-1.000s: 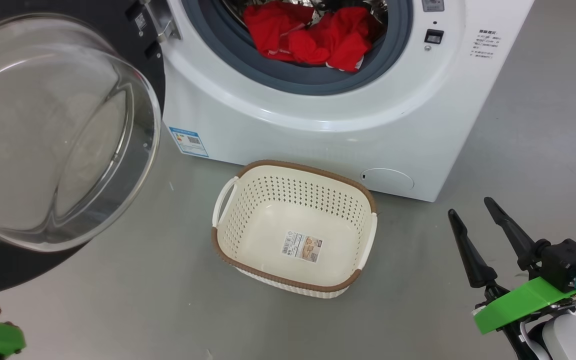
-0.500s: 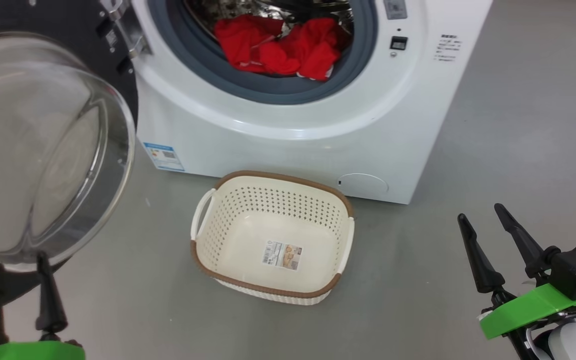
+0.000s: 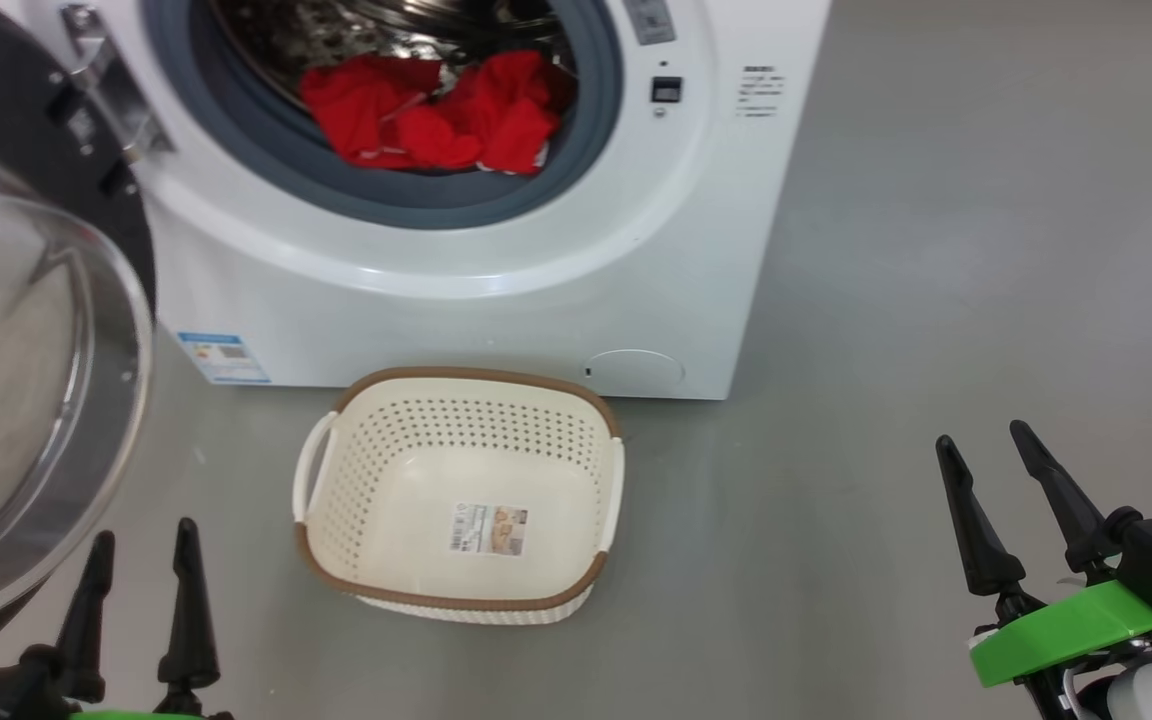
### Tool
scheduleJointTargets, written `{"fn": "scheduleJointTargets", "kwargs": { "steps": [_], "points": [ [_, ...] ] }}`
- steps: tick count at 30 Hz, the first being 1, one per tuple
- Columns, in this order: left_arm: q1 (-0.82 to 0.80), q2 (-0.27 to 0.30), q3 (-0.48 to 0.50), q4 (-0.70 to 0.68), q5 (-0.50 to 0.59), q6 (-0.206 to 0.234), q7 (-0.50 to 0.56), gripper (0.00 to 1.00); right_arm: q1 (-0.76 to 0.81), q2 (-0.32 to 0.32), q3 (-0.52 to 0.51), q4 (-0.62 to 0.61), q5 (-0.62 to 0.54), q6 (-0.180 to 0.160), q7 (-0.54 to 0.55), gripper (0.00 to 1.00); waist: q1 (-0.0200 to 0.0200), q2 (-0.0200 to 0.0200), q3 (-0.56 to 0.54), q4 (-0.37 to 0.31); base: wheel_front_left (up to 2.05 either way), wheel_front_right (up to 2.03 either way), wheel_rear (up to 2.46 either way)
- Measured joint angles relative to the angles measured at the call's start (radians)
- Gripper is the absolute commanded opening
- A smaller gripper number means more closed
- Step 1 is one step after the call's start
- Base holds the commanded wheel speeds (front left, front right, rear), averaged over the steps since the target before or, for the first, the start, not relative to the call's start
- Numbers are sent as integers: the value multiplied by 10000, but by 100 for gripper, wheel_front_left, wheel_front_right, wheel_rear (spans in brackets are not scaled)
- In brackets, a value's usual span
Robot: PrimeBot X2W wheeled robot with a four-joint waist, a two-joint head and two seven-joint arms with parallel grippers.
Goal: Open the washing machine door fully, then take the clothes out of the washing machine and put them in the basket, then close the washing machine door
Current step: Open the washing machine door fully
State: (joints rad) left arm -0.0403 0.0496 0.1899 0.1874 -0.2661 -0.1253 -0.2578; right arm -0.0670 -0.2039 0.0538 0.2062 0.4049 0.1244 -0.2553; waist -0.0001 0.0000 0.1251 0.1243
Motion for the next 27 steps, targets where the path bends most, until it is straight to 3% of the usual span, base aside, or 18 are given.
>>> {"fn": "scheduleJointTargets", "kwargs": {
  "steps": [17,27],
  "points": [
    [482,65,-596,-516,-176,0,2,100,15,130,-82,-90,6,0,0,100,0,0,-125,-1542,0,0,0],
    [638,63,-928,-589,-207,0,8,100,123,104,-203,-111,104,0,0,100,0,0,-303,-2081,0,0,0]
  ]
}}
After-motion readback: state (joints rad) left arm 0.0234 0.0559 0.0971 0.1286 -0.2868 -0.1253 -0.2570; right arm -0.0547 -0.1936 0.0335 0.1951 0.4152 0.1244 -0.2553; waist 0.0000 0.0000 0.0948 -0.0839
